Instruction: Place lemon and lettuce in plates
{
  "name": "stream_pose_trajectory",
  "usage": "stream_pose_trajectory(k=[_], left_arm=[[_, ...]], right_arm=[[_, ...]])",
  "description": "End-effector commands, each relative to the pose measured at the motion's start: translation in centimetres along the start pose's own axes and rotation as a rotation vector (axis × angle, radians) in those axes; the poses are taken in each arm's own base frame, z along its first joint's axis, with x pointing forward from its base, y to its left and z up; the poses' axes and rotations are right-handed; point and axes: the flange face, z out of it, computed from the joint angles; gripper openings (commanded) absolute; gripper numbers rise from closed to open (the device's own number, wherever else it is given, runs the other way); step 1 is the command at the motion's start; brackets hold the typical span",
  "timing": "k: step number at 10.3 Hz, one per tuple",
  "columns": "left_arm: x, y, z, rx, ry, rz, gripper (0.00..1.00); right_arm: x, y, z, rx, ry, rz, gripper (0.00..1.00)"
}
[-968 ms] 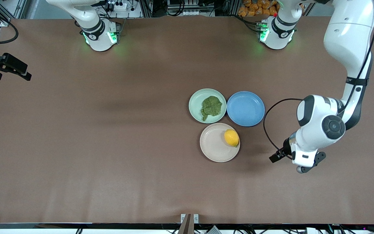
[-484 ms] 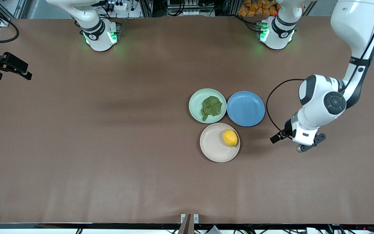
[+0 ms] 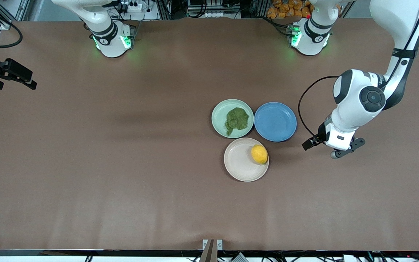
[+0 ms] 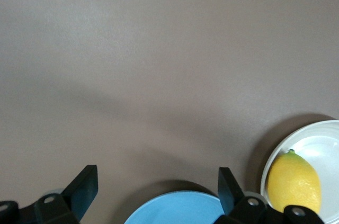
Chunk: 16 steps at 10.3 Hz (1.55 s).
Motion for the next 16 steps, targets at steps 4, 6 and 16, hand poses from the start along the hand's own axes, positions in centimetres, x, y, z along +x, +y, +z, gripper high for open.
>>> stream_pose_trajectory(k=[4, 6, 16], left_arm=[[1.6, -3.5, -0.8, 0.014, -0.010, 0.082, 1.00], [0.7, -5.3, -1.2, 0.089, -0.099, 0.093, 1.00], [0.0, -4.9, -10.2, 0.075, 0.005, 0.162, 1.00]], right_arm=[[-1.8, -1.0, 0.6, -0.015, 0.006, -0.035, 1.00], [-1.8, -0.8, 0.7, -0.014, 0.001, -0.074, 1.00], [-2.4, 0.5, 0.7, -0.040, -0.044, -0.124, 1.00]])
